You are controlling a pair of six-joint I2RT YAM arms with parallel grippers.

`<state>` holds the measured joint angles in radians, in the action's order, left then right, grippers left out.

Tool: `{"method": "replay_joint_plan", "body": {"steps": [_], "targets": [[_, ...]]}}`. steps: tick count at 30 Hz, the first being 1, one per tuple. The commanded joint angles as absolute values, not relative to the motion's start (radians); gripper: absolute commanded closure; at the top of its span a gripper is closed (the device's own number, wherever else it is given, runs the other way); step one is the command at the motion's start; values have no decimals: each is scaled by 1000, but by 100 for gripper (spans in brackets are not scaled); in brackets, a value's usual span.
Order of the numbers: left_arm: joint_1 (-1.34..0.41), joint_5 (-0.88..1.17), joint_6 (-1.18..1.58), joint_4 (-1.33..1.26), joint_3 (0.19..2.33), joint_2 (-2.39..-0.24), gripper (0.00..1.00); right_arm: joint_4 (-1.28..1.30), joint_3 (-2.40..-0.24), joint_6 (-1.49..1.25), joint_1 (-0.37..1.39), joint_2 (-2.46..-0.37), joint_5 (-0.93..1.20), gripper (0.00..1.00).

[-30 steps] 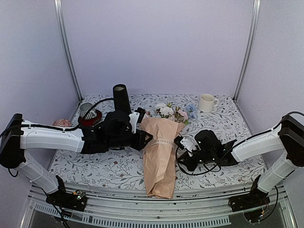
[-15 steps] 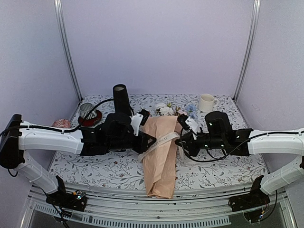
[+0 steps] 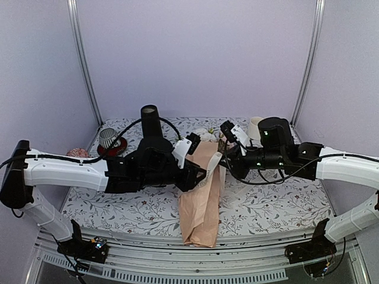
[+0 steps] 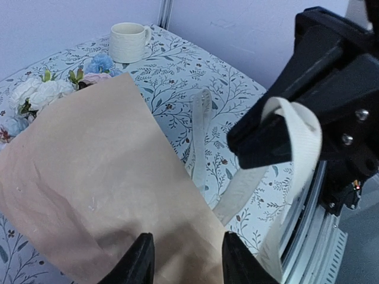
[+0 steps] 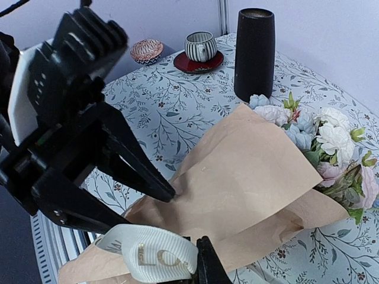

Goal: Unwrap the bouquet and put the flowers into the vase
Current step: Pick up the untied ribbon from the center of the board.

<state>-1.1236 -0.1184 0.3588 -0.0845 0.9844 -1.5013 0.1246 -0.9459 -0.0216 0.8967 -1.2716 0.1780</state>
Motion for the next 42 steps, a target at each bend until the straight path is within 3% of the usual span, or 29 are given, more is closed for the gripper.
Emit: {"method": "replay_joint_plan", "body": {"steps": [1, 25, 35, 42], "targets": [[-1131, -153, 356, -46, 1050, -1613, 59, 187, -986, -14, 901, -1265, 171, 94], [-1072, 111, 461, -314, 1078, -1908, 60, 68, -835, -76, 901, -1131, 191, 93], [-1036, 150, 493, -358, 1049, -1915, 60, -30, -939, -48, 950, -1178, 311, 93], [-1028, 149, 505, -376, 1027, -1897, 60, -72, -1118, -47, 961, -1328, 341, 94]]}}
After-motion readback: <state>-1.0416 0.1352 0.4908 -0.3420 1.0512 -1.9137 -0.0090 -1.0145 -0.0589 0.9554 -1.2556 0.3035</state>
